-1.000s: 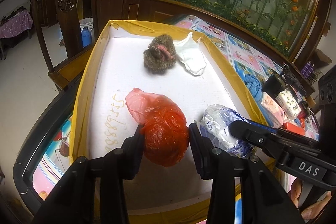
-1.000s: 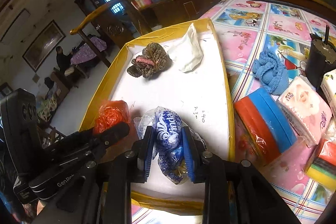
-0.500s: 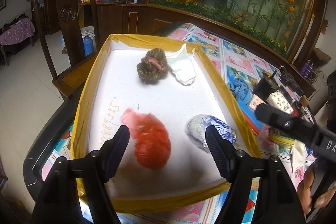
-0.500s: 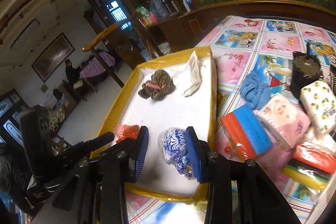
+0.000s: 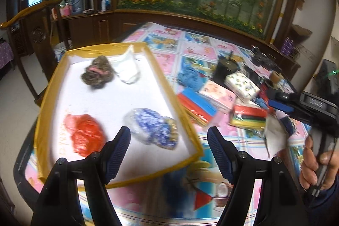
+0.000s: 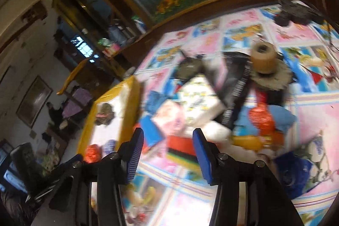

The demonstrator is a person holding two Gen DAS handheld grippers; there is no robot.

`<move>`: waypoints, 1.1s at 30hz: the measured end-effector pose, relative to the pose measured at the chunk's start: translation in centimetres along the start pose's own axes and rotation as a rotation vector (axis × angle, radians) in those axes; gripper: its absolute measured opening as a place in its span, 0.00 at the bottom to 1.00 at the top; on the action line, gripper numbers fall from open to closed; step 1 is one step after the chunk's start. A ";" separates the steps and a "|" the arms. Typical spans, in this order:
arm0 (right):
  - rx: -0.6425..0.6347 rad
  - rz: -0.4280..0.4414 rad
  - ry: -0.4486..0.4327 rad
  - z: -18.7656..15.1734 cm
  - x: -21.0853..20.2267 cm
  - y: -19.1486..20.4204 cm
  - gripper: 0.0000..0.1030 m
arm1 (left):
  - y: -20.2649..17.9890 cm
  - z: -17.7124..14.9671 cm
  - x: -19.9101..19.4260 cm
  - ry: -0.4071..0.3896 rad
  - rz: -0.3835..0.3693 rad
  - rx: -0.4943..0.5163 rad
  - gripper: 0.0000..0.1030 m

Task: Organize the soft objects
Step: 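Withdraw both open tools from the tray toward the table, then grasp the striped sponge pack with left tool while right tool grasps the white cloth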

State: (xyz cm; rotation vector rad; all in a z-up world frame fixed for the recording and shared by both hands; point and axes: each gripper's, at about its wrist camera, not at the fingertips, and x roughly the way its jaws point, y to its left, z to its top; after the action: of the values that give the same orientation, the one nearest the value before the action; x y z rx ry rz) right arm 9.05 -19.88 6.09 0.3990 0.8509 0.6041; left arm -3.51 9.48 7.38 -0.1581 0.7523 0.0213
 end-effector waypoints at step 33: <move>-0.015 -0.014 -0.005 -0.7 -4.1 -1.7 0.53 | -10.7 -3.0 7.5 0.230 -0.020 0.189 0.62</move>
State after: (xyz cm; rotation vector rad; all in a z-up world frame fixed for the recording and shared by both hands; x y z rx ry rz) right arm 7.00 -23.71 7.14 0.3807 0.8432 0.5962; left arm 0.75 -1.83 1.58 0.0130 0.9774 -0.0887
